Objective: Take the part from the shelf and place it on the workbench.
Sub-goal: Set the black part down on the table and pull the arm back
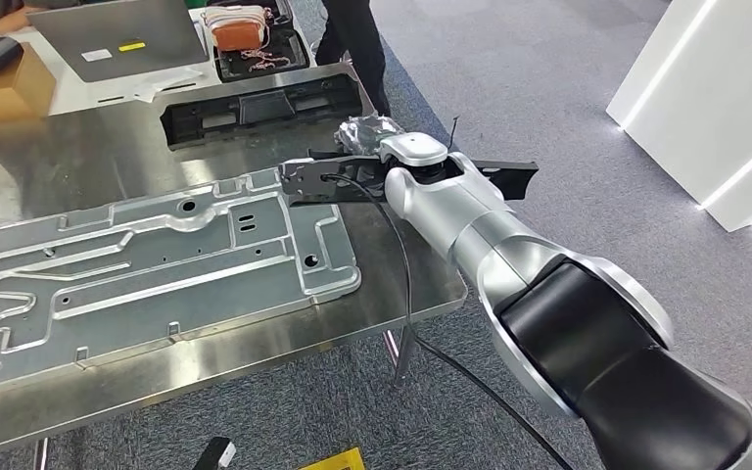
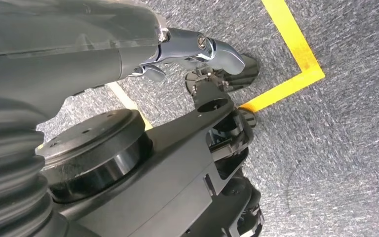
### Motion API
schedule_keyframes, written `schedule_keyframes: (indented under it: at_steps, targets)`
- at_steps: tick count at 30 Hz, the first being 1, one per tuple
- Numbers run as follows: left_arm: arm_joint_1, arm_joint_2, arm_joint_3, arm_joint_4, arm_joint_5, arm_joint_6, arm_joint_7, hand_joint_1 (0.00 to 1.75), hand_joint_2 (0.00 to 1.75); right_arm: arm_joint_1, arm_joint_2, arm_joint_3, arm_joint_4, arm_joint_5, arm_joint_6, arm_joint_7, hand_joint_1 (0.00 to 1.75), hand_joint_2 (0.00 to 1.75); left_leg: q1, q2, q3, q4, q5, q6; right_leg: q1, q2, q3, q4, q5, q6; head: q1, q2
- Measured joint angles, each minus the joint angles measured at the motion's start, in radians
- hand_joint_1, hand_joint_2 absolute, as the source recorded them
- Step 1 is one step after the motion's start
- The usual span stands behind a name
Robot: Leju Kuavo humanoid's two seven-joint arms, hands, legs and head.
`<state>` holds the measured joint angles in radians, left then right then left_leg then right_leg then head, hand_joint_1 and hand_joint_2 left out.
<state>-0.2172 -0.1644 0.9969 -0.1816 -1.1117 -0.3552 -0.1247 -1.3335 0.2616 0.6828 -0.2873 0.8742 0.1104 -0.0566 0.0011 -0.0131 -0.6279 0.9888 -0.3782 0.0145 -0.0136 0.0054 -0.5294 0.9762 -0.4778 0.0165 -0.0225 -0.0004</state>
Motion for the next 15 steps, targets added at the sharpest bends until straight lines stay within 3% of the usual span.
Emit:
schedule_keyframes:
  at_steps: [7, 11, 15]
  targets:
    - [0.007, -0.006, 0.0, 0.0, 0.009, 0.0, 0.007, 0.0, 1.75, 0.008, -0.009, -0.002, 0.0, 0.006, 0.002, -0.006, 1.75, 1.75, 0.0, 0.0, 0.0, 0.0, 0.0, 0.0, 0.0, 0.0, 0.0, 0.0, 0.0, 0.0, 0.0, 0.0]
    - [0.007, -0.013, 0.001, 0.0, 0.017, 0.01, 0.016, 0.0, 1.75, 0.011, -0.012, -0.006, 0.0, 0.009, 0.002, -0.006, 0.0, 0.0, 0.0, 0.0, 0.0, 0.0, 0.0, 0.0, 0.0, 0.0, 0.0, 0.0, 0.0, 0.0, 0.0, 0.0]
    - [0.007, -0.021, 0.001, 0.0, 0.021, 0.02, 0.028, 0.0, 1.75, 0.014, -0.014, -0.011, 0.0, 0.011, 0.002, -0.008, 0.0, 0.0, 0.0, 0.0, 0.0, 0.0, 0.0, 0.0, 0.0, 0.0, 0.0, 0.0, 0.0, 0.0, 0.0, 0.0]
